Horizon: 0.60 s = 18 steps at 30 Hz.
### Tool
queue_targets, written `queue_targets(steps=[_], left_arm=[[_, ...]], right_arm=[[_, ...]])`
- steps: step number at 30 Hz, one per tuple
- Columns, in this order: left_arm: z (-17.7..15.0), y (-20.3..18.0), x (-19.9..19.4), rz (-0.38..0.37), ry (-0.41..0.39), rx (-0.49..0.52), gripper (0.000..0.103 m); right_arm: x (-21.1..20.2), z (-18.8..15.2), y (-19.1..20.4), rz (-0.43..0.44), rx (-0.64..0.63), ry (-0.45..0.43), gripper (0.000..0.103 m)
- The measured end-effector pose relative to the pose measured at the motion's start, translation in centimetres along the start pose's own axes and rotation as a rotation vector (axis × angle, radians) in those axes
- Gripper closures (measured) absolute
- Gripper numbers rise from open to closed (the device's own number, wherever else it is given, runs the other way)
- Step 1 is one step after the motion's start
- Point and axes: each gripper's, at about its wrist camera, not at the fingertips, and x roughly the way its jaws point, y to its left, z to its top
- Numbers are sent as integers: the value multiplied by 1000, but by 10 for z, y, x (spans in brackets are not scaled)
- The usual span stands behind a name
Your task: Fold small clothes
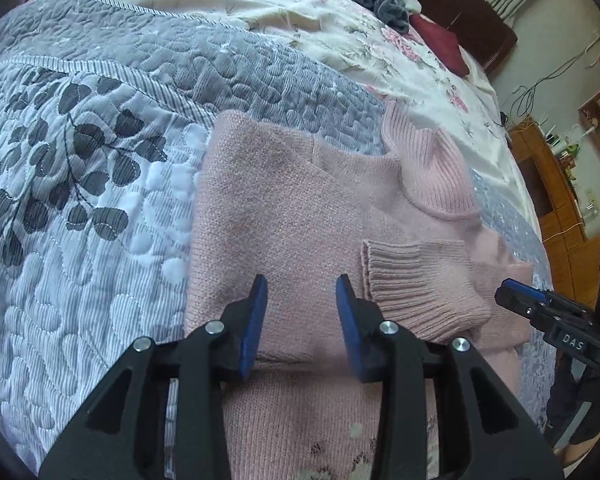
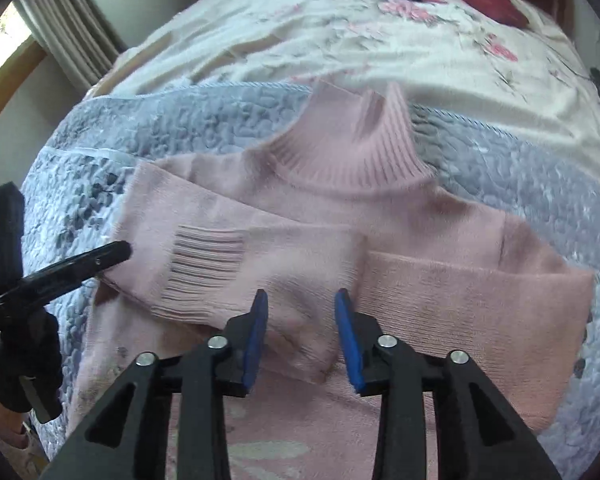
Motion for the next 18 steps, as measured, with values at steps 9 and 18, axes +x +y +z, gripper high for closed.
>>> queue_targets(steps=[9,18], left_arm=[[-1,14,8,-1,23,-36,66],[-2,18,15,-2,26,-26,66]], right_arm=[[58,1,102,30,-145,136,60],[83,-3,91,-67,-101,175,89]])
